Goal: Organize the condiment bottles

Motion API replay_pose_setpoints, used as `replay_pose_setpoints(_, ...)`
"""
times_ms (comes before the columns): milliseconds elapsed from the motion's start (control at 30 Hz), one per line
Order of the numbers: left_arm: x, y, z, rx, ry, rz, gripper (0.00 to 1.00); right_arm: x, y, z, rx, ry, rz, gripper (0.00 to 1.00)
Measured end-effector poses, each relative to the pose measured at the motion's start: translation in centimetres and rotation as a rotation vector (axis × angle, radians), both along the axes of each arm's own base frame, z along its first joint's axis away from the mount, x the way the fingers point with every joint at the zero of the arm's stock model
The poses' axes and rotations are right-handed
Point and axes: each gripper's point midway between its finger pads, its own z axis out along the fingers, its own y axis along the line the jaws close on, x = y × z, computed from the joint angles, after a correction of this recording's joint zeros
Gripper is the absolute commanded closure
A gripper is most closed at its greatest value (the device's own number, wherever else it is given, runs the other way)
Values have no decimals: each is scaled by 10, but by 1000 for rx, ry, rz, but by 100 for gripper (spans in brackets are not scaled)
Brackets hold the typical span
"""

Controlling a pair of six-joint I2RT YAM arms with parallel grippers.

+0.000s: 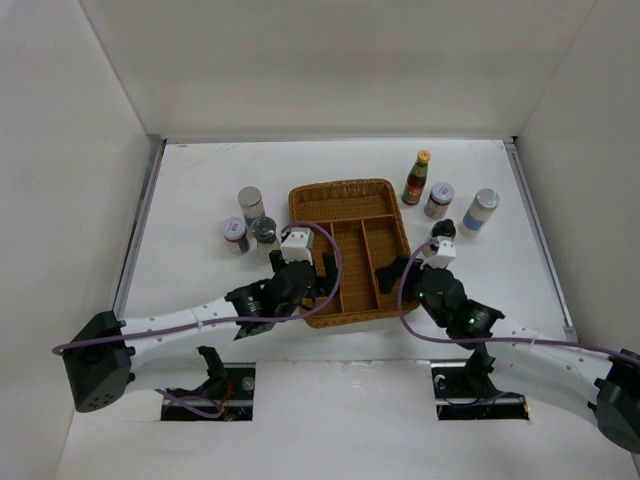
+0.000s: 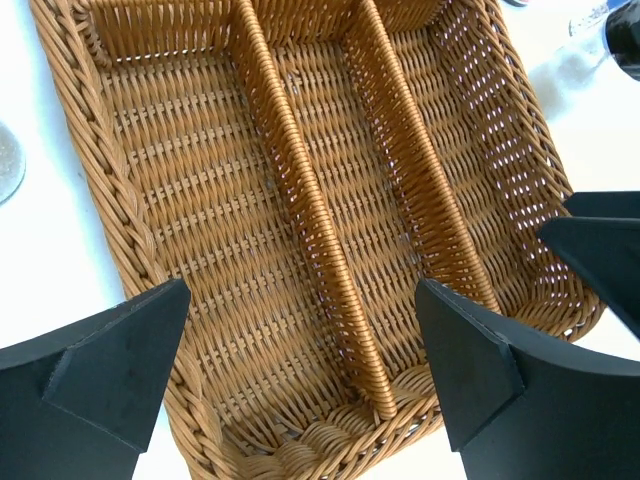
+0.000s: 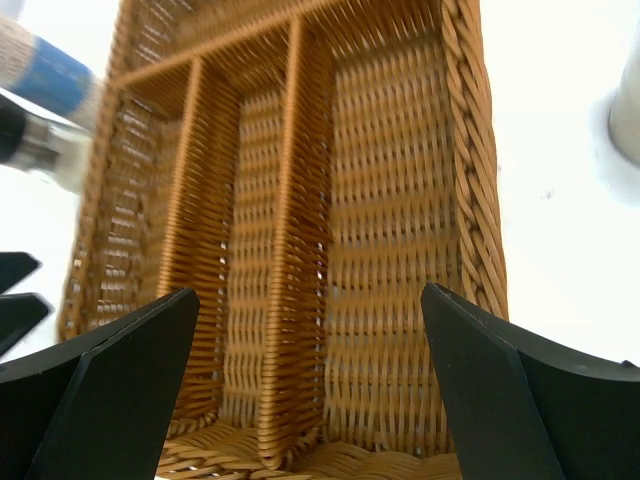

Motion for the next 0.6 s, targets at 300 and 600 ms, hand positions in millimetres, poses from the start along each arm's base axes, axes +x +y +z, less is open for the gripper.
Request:
replay_pose_setpoints(300, 14, 36, 28, -38, -59, 113, 0, -1, 6, 3, 17, 13, 3, 0)
replay_pose_setpoints(600, 18, 82, 45, 10, -125, 233, 0, -17, 24, 45, 98, -111, 95, 0)
